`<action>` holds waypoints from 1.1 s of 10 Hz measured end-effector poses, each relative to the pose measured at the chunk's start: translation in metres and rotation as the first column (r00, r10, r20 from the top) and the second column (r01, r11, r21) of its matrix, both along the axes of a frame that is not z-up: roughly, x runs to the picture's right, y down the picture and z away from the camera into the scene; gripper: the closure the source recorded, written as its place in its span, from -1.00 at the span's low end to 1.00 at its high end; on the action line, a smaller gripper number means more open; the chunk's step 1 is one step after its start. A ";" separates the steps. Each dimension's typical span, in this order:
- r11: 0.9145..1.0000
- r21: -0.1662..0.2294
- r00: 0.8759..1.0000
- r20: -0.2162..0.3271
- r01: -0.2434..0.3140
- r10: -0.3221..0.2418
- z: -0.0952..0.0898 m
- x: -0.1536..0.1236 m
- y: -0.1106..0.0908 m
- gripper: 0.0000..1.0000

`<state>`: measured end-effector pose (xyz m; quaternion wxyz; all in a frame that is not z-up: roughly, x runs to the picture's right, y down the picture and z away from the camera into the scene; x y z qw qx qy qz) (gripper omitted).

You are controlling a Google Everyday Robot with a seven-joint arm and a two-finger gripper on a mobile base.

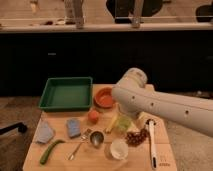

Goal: Place towel in purple bowl

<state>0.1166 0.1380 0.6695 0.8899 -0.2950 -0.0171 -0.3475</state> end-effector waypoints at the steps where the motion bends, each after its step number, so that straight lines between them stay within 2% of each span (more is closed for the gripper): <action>1: 0.999 -0.006 0.999 0.008 0.049 -0.049 -0.002 -0.014 0.007 -0.60; 4: 0.989 -0.016 0.989 0.029 0.147 -0.147 -0.004 -0.050 0.021 -0.60; 7: 0.973 -0.025 0.971 0.068 0.231 -0.228 -0.007 -0.098 0.038 -0.60; 9: 0.956 -0.032 0.952 0.109 0.292 -0.287 -0.012 -0.135 0.055 -0.60; 10: 0.949 -0.035 0.944 0.124 0.313 -0.306 -0.014 -0.144 0.062 -0.60; 11: 0.939 -0.040 0.932 0.141 0.342 -0.334 -0.018 -0.156 0.073 -0.60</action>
